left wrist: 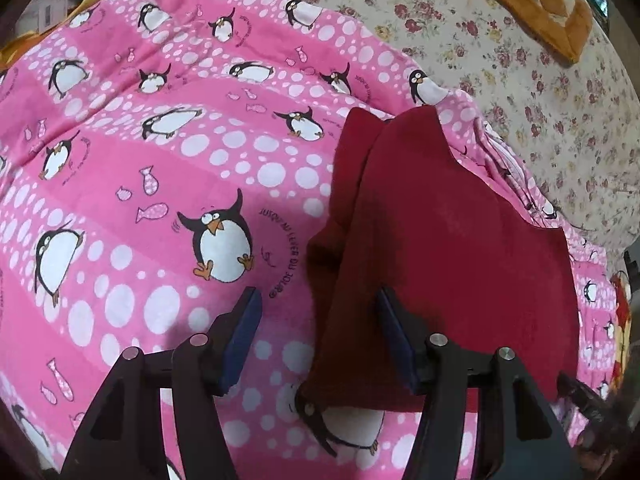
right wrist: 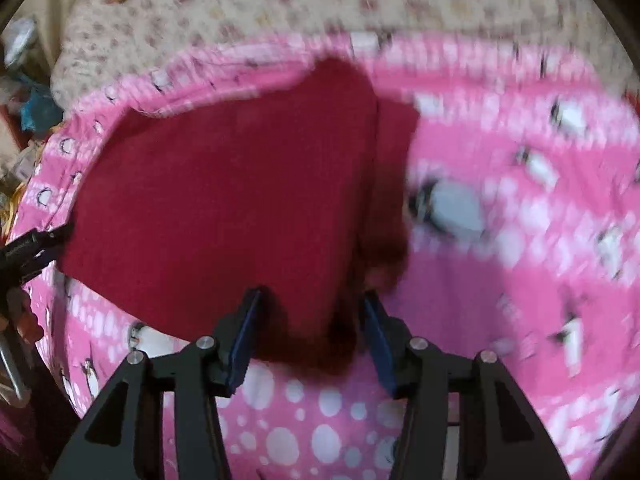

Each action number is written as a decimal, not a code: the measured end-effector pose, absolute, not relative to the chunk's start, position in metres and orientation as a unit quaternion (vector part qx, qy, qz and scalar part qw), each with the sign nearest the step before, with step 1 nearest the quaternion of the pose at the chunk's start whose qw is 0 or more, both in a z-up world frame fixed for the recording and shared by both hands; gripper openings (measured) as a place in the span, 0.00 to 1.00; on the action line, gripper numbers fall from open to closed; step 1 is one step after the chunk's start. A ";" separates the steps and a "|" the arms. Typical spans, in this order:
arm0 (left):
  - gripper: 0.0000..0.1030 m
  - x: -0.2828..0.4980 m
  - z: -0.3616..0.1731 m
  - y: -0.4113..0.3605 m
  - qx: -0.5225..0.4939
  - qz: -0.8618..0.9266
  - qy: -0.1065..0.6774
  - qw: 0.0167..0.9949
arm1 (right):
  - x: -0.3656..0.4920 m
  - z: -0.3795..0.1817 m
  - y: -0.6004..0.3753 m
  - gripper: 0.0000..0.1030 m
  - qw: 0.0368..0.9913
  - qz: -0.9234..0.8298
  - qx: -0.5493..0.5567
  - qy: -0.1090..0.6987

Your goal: Fold small clothes

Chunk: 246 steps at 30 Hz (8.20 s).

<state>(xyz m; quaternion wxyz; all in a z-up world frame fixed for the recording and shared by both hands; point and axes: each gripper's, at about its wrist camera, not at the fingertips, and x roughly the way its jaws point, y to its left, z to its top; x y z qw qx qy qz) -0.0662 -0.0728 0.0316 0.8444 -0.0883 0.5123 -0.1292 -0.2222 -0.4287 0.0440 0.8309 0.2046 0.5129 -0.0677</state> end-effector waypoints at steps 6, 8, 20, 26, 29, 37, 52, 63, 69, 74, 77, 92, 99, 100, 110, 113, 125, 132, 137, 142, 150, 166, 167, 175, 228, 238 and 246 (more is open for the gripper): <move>0.38 -0.052 0.036 -0.079 -0.080 -0.129 0.518 0.842 | -0.228 0.066 -0.422 0.54 0.838 -0.062 0.196 0.506; 0.38 -0.046 0.040 -0.084 -0.069 -0.128 0.515 0.845 | -0.228 0.072 -0.418 0.54 0.842 -0.058 0.197 0.499; 0.53 -0.022 0.025 -0.083 -0.114 -0.159 0.515 0.835 | -0.215 0.105 -0.405 0.54 0.869 -0.063 0.175 0.458; 0.58 -0.015 0.025 -0.089 -0.109 -0.165 0.520 0.831 | -0.201 0.106 -0.402 0.54 0.867 -0.033 0.204 0.453; 0.60 -0.011 0.024 -0.091 -0.108 -0.170 0.524 0.828 | -0.187 0.096 -0.385 0.54 0.866 -0.009 0.195 0.461; 0.35 -0.003 0.022 -0.100 -0.116 -0.207 0.530 0.814 | -0.137 0.066 -0.353 0.42 0.867 0.023 0.182 0.464; 0.40 -0.001 0.020 -0.103 -0.136 -0.225 0.532 0.805 | -0.086 0.036 -0.341 0.38 0.878 0.027 0.164 0.449; 0.02 -0.023 0.067 -0.116 -0.161 -0.292 0.498 0.801 | -0.090 0.028 -0.355 0.38 0.874 0.048 0.217 0.433; 0.02 -0.055 0.109 -0.179 -0.109 -0.361 0.482 0.791 | -0.095 0.025 -0.376 0.38 0.852 0.054 0.304 0.423; 0.02 -0.081 0.112 -0.245 -0.045 -0.386 0.483 0.785 | -0.131 0.023 -0.421 0.38 0.803 0.025 0.465 0.371; 0.04 -0.088 0.101 -0.267 -0.035 -0.385 0.495 0.778 | -0.161 0.011 -0.450 0.44 0.765 0.021 0.564 0.311; 0.15 -0.122 0.112 -0.256 -0.005 -0.429 0.490 0.759 | -0.160 0.011 -0.459 0.66 0.743 0.121 0.594 0.284; 0.15 -0.122 0.117 -0.201 -0.003 -0.361 0.461 0.811 | -0.146 0.026 -0.438 0.67 0.787 0.106 0.497 0.351; 0.15 -0.120 0.112 -0.195 -0.009 -0.359 0.465 0.810 | -0.143 0.027 -0.434 0.67 0.792 0.101 0.484 0.359; 0.15 -0.128 0.063 -0.218 -0.031 -0.379 0.523 0.763 | -0.136 0.049 -0.422 0.21 0.843 0.041 0.361 0.397; 0.15 -0.134 0.075 -0.226 -0.019 -0.400 0.514 0.759 | -0.141 0.072 -0.425 0.19 0.863 0.036 0.311 0.398; 0.15 -0.111 0.078 -0.262 0.008 -0.376 0.516 0.770 | -0.164 0.074 -0.491 0.18 0.862 -0.009 0.307 0.402; 0.15 -0.116 0.063 -0.288 0.096 -0.348 0.493 0.792 | -0.150 0.044 -0.493 0.18 0.854 -0.030 0.304 0.422; 0.16 -0.116 0.065 -0.283 0.100 -0.347 0.490 0.793 | -0.157 0.047 -0.493 0.25 0.849 -0.041 0.316 0.423; 0.16 -0.117 0.067 -0.279 0.090 -0.349 0.490 0.793 | -0.181 0.074 -0.478 0.55 0.857 -0.040 0.307 0.411; 0.16 -0.120 0.065 -0.277 0.085 -0.351 0.491 0.793 | -0.205 0.074 -0.460 0.27 0.864 -0.048 0.224 0.448; 0.16 -0.131 0.067 -0.279 0.103 -0.333 0.486 0.801 | -0.220 0.060 -0.461 0.24 0.859 -0.059 0.238 0.450; 0.16 -0.132 0.070 -0.278 0.103 -0.331 0.485 0.803 | -0.221 0.065 -0.460 0.27 0.860 -0.062 0.236 0.449; 0.16 -0.115 0.099 -0.288 0.097 -0.322 0.451 0.827 | -0.216 0.118 -0.448 0.40 0.893 -0.079 0.180 0.404; 0.48 -0.071 0.032 -0.273 -0.072 -0.390 0.525 0.753 | -0.168 0.030 -0.486 0.58 0.855 -0.008 0.309 0.418; 0.32 -0.119 0.086 -0.222 -0.056 -0.401 0.501 0.765 | -0.196 0.082 -0.448 0.45 0.858 0.018 0.292 0.421; 0.35 -0.170 0.052 -0.165 -0.043 -0.347 0.534 0.770 | -0.227 0.068 -0.374 0.51 0.844 0.038 0.246 0.476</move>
